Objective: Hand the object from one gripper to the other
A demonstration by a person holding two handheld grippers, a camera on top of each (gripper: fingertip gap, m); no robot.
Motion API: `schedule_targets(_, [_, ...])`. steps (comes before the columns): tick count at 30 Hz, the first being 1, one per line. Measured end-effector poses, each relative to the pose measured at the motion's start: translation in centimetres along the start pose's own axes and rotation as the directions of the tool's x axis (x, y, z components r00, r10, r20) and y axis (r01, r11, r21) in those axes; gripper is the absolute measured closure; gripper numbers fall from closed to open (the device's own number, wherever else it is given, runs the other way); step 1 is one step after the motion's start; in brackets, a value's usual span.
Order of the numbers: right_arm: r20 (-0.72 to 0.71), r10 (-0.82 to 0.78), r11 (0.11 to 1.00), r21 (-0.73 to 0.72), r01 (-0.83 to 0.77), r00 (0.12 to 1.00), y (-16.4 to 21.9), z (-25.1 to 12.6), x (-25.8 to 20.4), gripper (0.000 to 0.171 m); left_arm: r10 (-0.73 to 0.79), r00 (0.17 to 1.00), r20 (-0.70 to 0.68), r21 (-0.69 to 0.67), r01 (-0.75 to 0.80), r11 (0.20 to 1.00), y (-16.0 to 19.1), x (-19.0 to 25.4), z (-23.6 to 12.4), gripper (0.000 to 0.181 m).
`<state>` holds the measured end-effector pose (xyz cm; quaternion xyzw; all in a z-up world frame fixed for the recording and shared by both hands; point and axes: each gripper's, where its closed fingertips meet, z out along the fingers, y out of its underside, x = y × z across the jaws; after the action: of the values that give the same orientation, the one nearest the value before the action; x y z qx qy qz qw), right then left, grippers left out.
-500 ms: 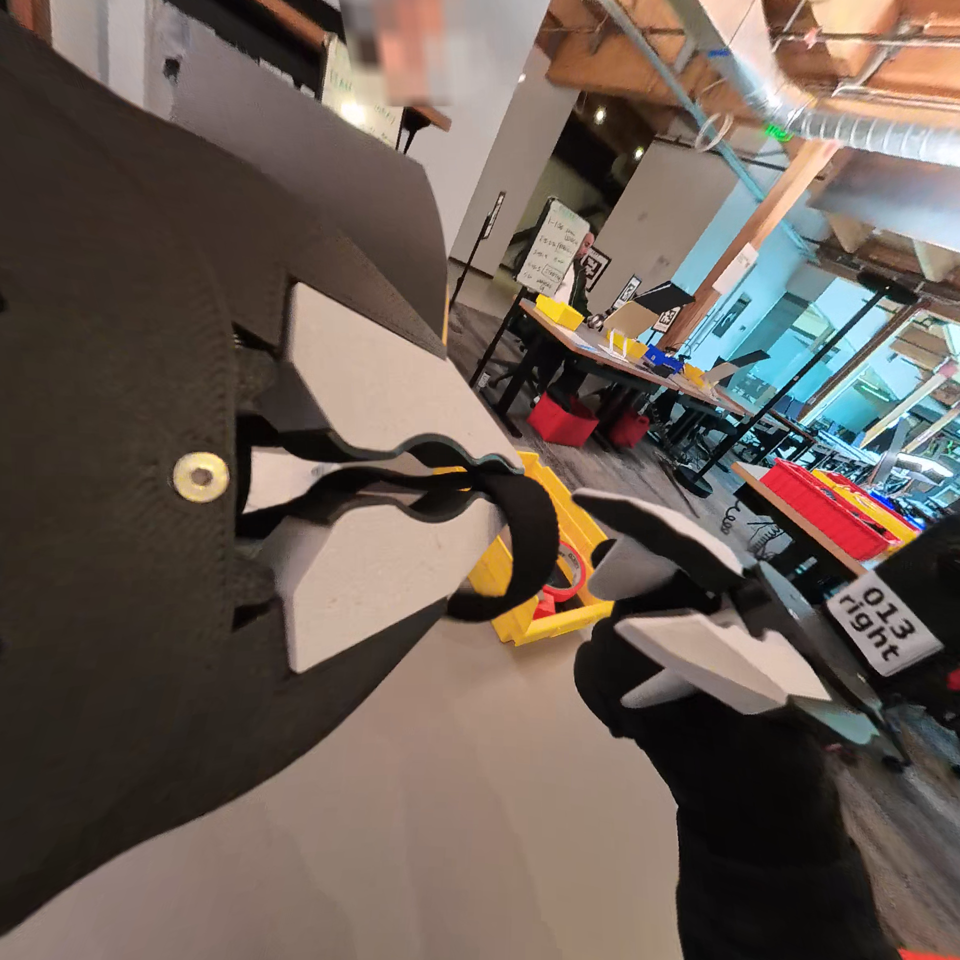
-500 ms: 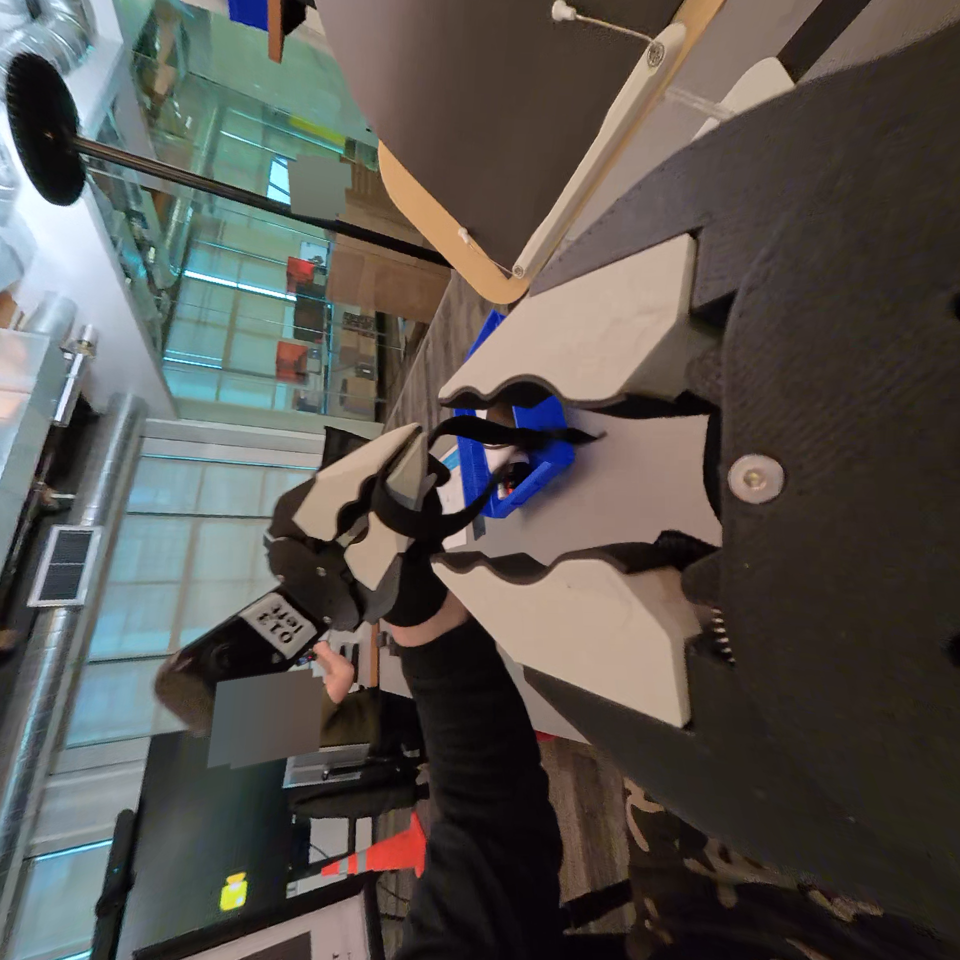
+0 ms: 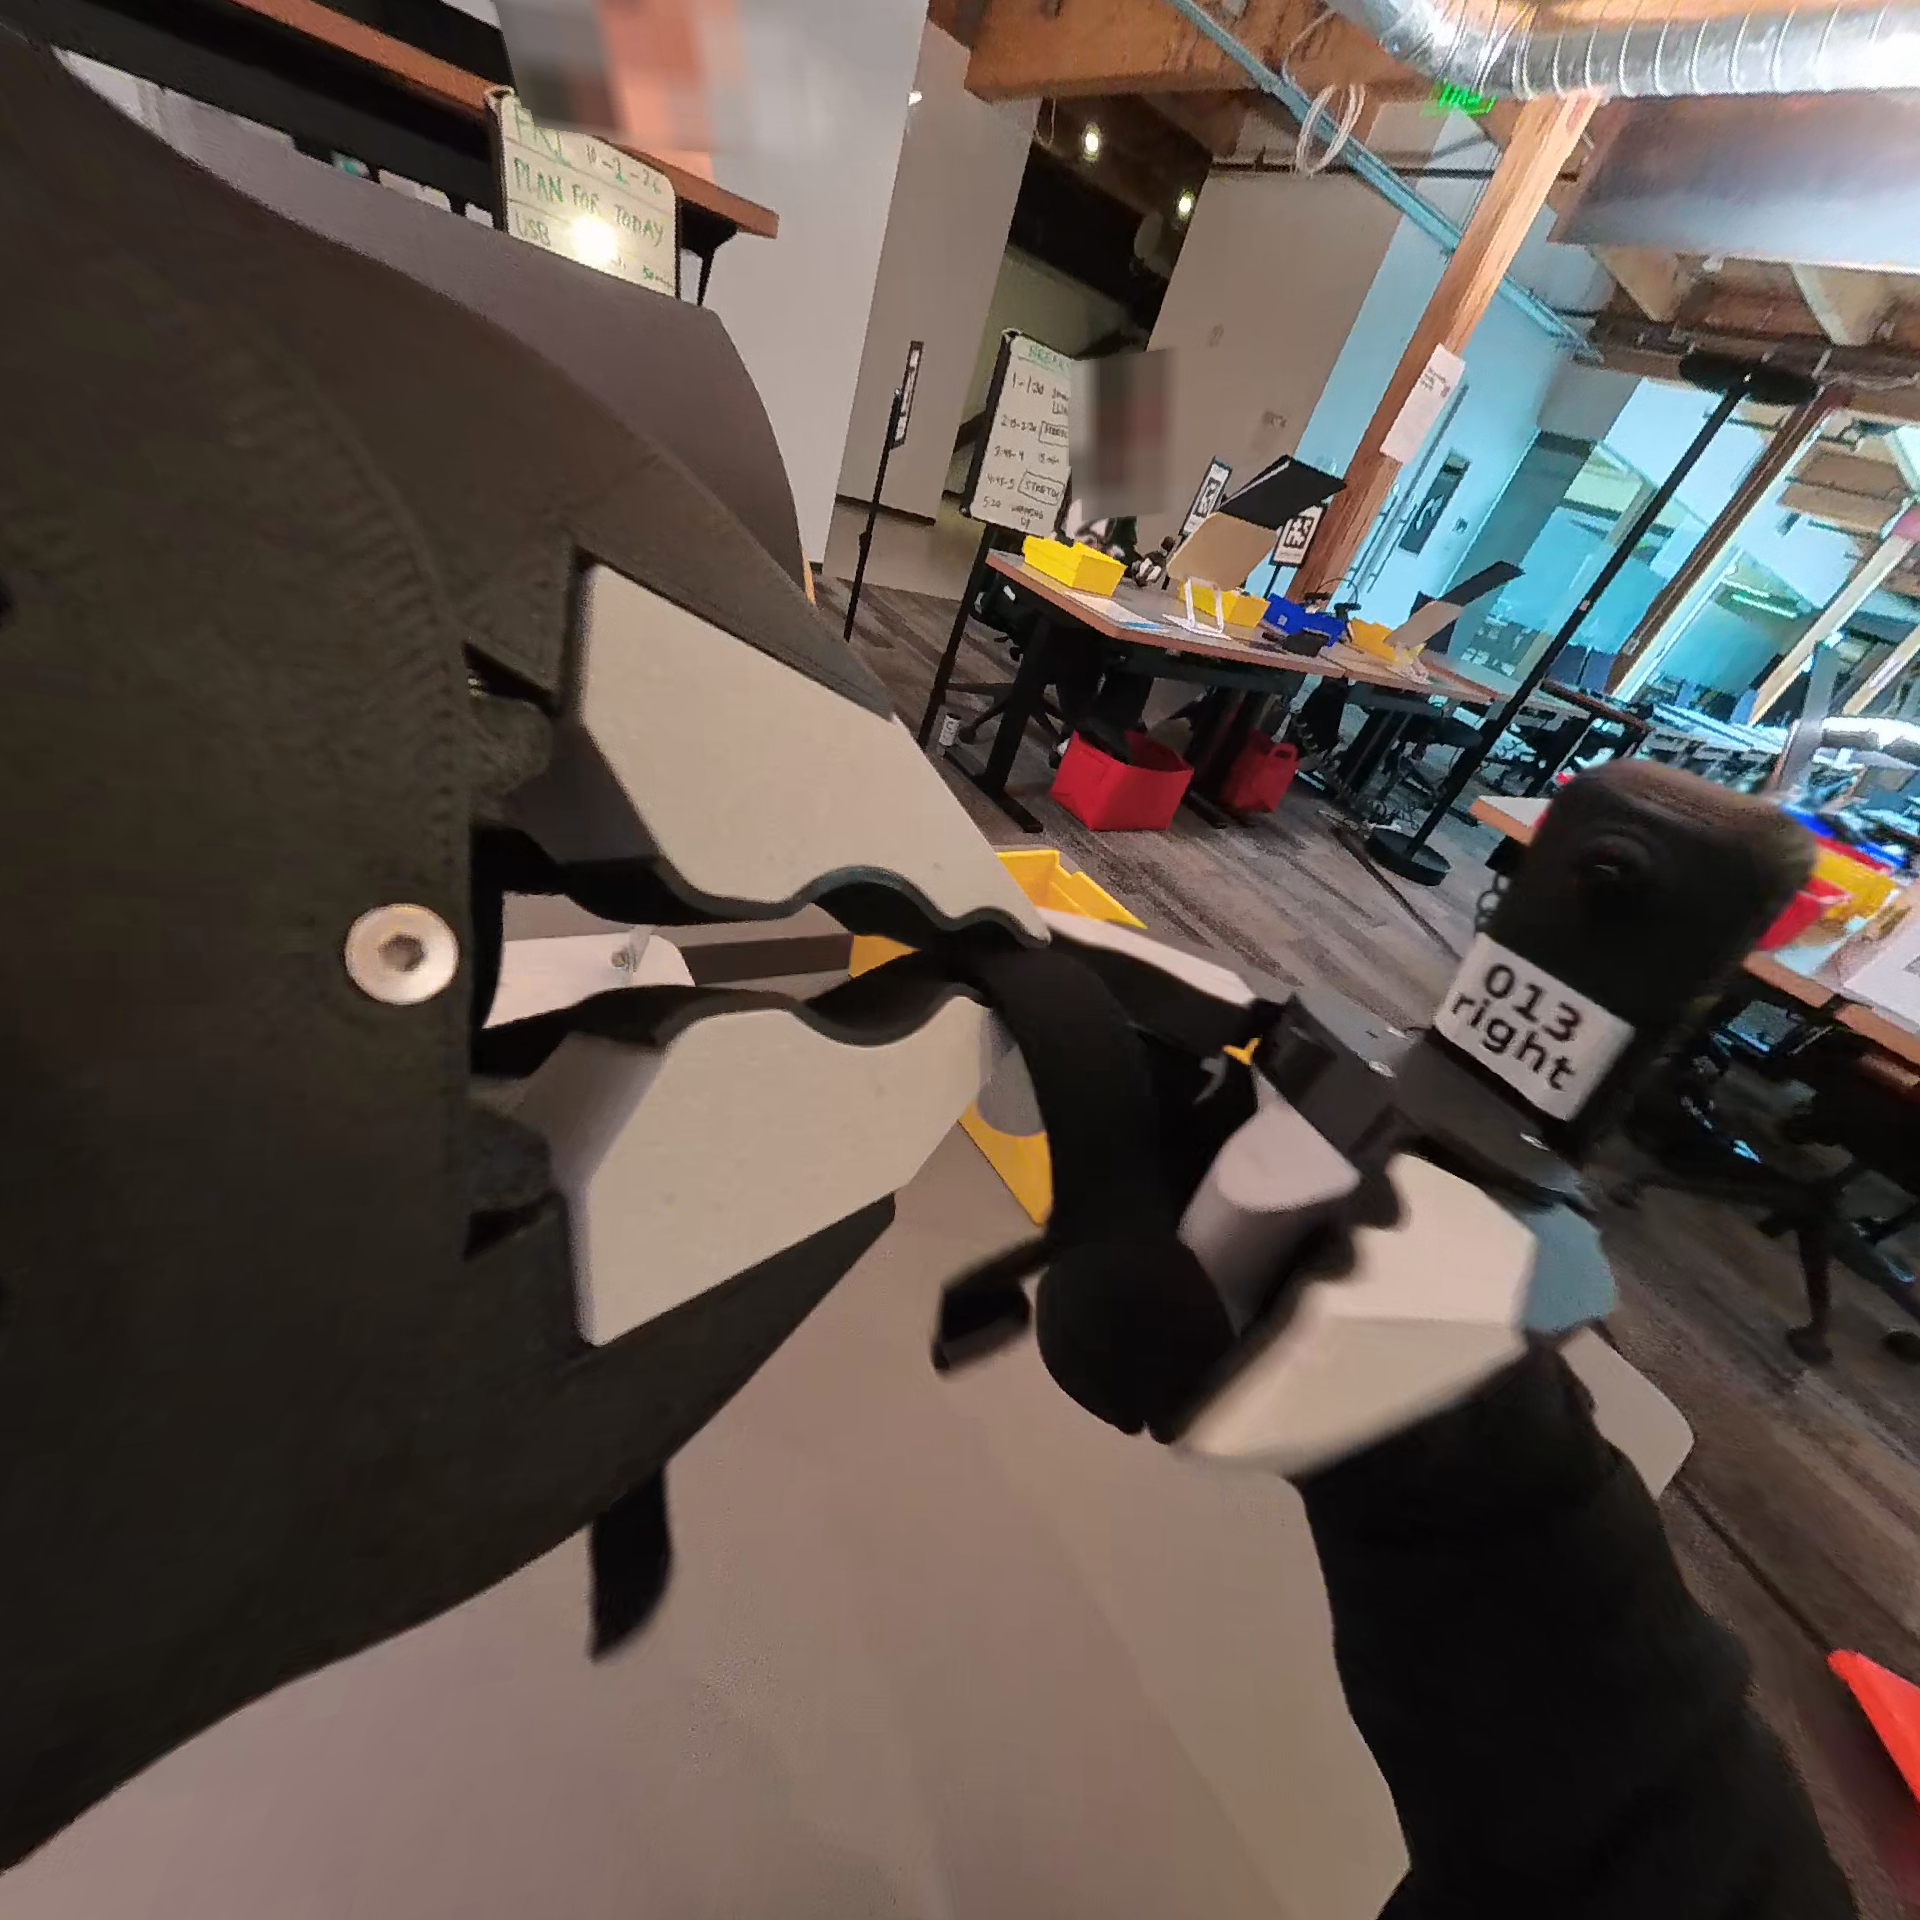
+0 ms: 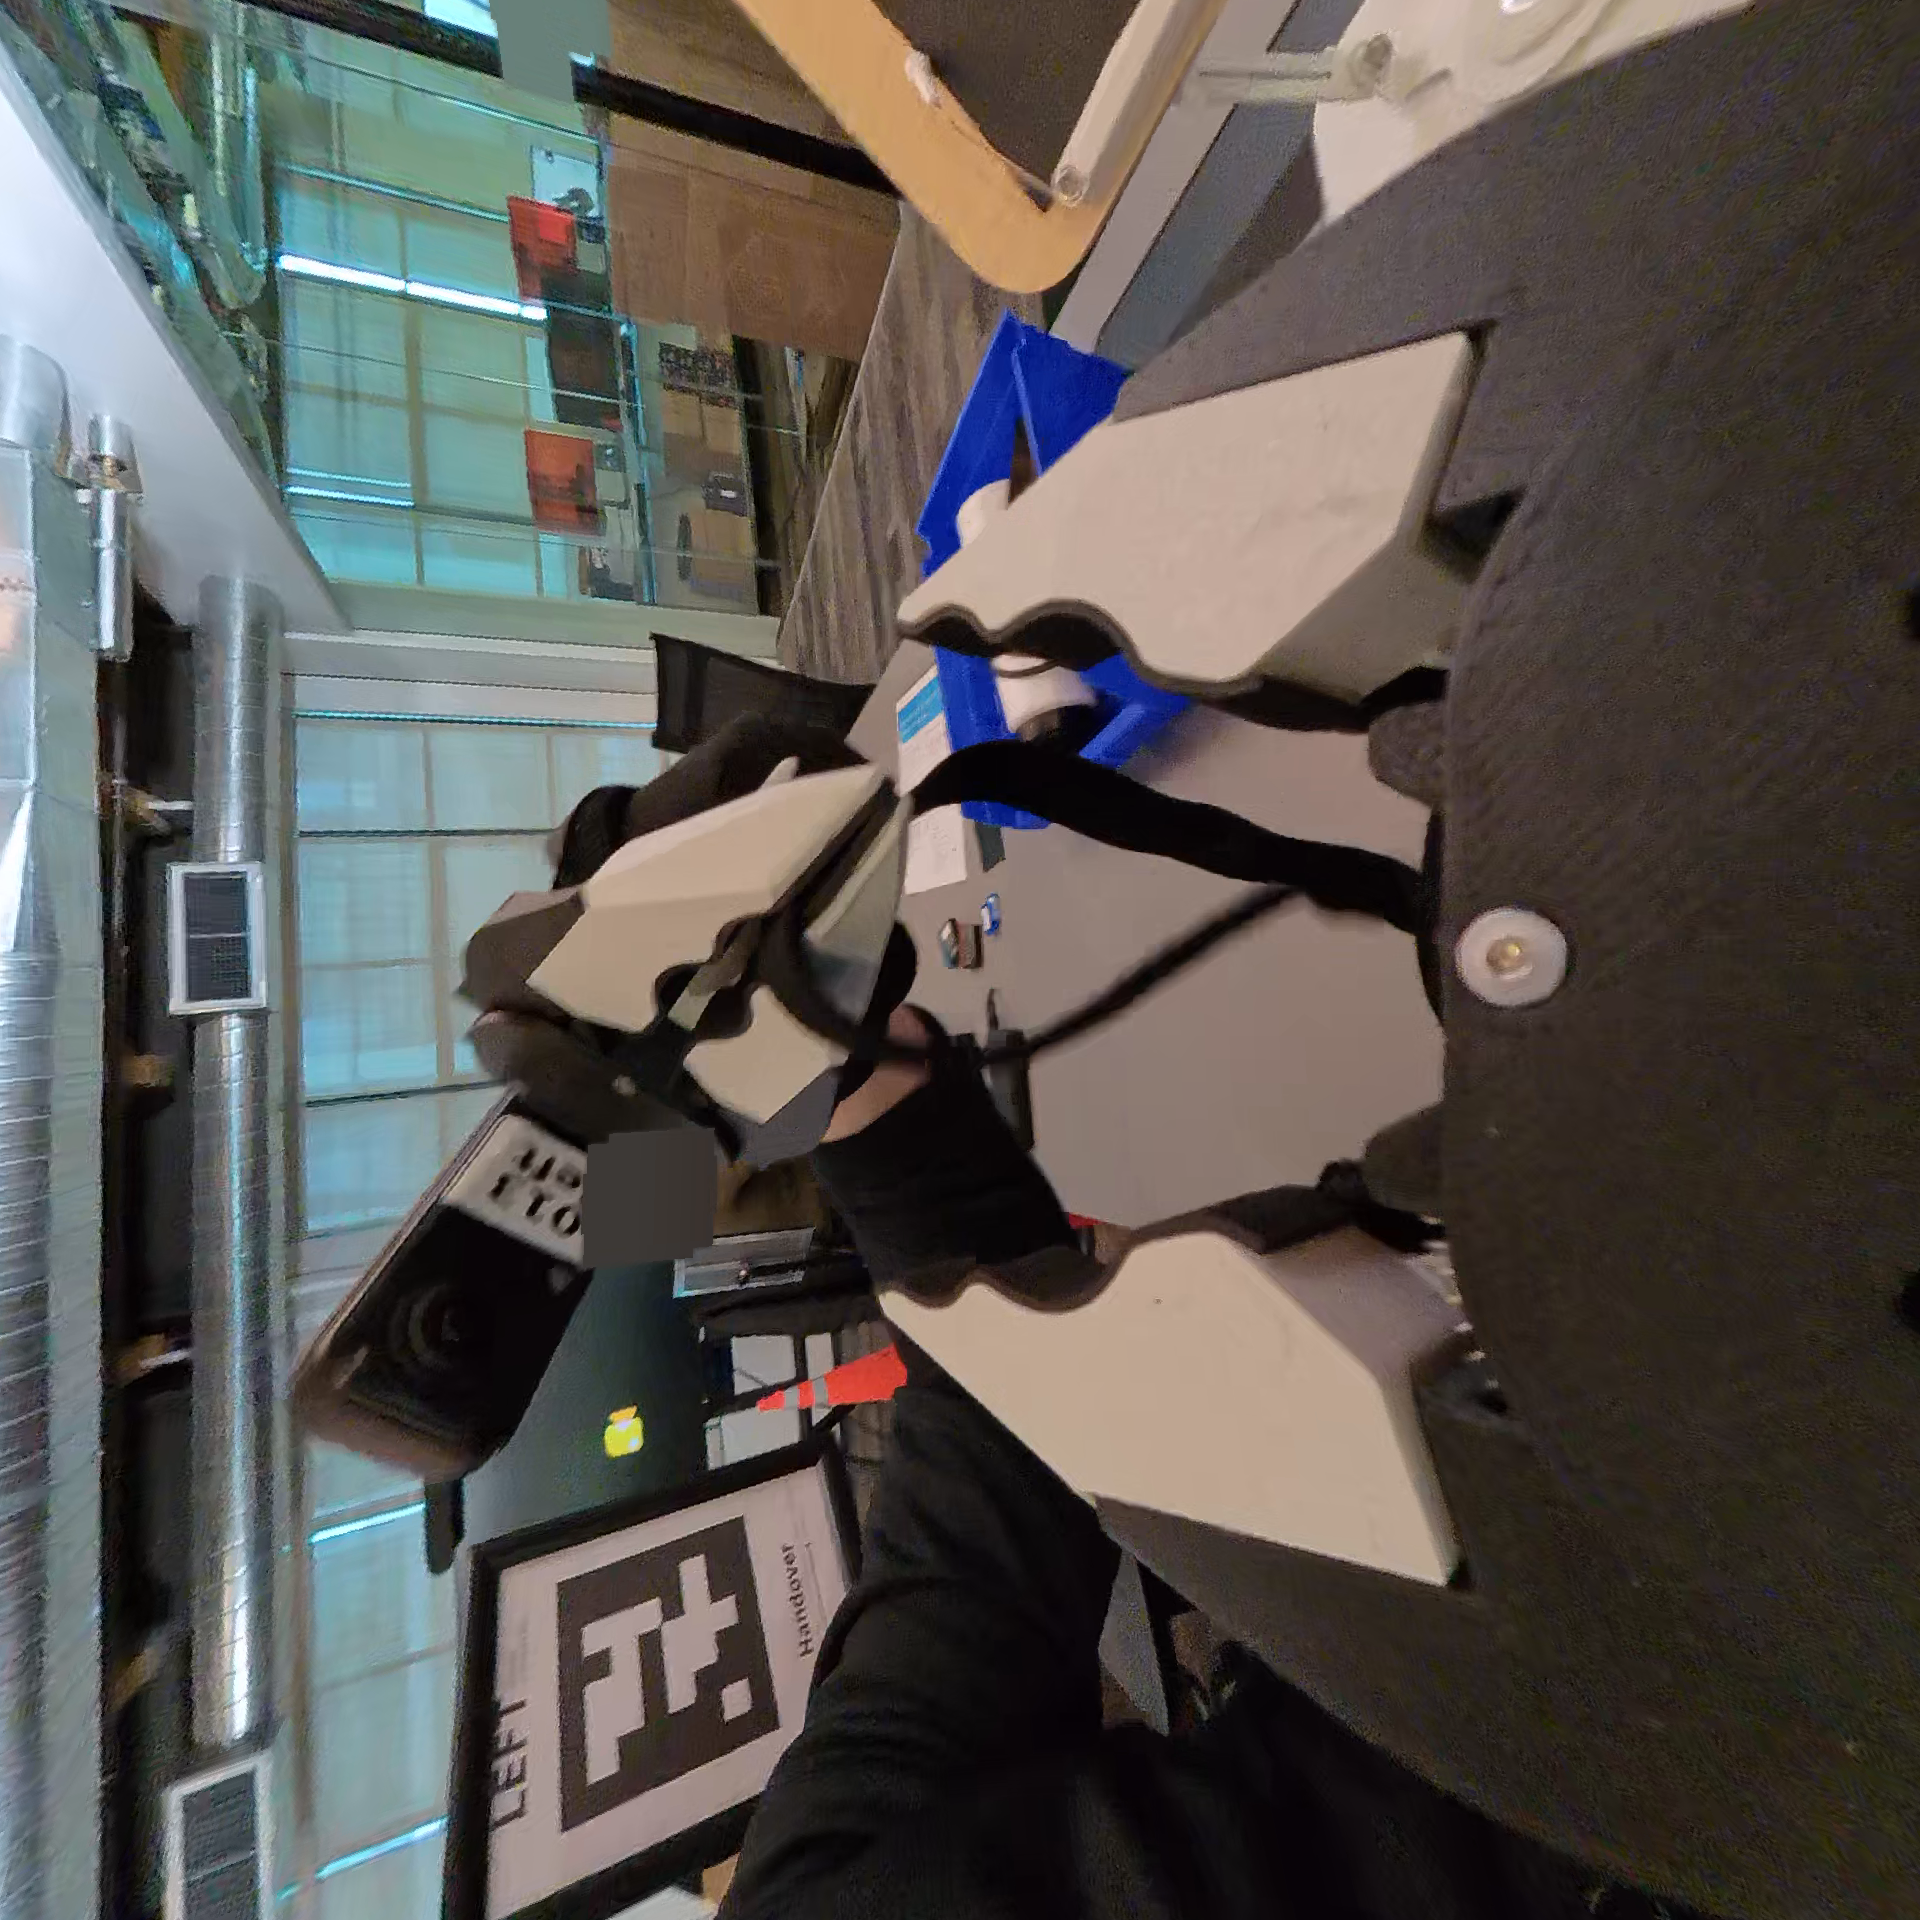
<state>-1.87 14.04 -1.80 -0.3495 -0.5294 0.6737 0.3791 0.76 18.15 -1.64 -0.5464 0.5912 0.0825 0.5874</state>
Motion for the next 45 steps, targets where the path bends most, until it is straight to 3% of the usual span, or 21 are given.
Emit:
schedule_targets(3, [-0.002,-0.014,0.997,-0.077,0.014,1.0,1.9,0.5,0.3,0.074,-0.004,1.0,-0.022,0.033,0.005,0.999,-1.0,0.4,0.0,0.181])
schedule_targets(8, [0.057,0.004,0.998,-0.058,-0.001,0.998,2.7,1.5,-0.2,0.109,-0.024,0.996,-0.087,0.08,0.031,0.996,-2.4,1.3,-0.1,0.181])
schedule_targets(11, [0.05,-0.026,0.999,-0.037,0.028,0.998,2.7,1.6,0.1,0.139,-0.043,0.992,-0.117,0.109,0.056,0.992,-3.0,1.5,-0.4,0.181])
schedule_targets(13, [0.055,-0.045,0.998,-0.037,0.047,0.997,2.7,1.4,0.1,0.169,-0.056,0.991,-0.125,0.127,0.072,0.989,-3.4,1.4,-0.6,0.181])
schedule_targets(19, [-0.009,-0.103,0.993,-0.054,0.103,0.995,2.4,1.1,0.9,0.171,-0.117,0.982,-0.148,0.07,0.129,0.989,-2.6,0.8,-0.7,0.178])
schedule_targets(26, [-0.136,-0.095,0.995,0.012,0.098,0.986,0.6,-1.9,3.1,0.171,-0.202,0.967,-0.155,-0.271,0.155,0.95,2.9,0.8,-1.5,0.115])
schedule_targets(32, [-0.164,-0.104,0.991,0.063,0.116,0.981,-0.9,-2.8,3.1,0.171,-0.437,0.875,-0.208,-0.262,0.381,0.887,5.6,4.7,-0.2,0.1])
schedule_targets(37, [-0.178,-0.116,0.989,0.065,0.13,0.977,-1.1,-2.7,3.1,0.171,-0.588,0.758,-0.281,-0.164,0.566,0.808,5.6,8.9,1.9,0.109])
schedule_targets(45, [-0.186,-0.121,0.986,0.093,0.14,0.975,-1.8,-3.3,3.1,0.171,-0.629,0.689,-0.36,-0.112,0.637,0.762,5.9,11.8,2.2,0.177])
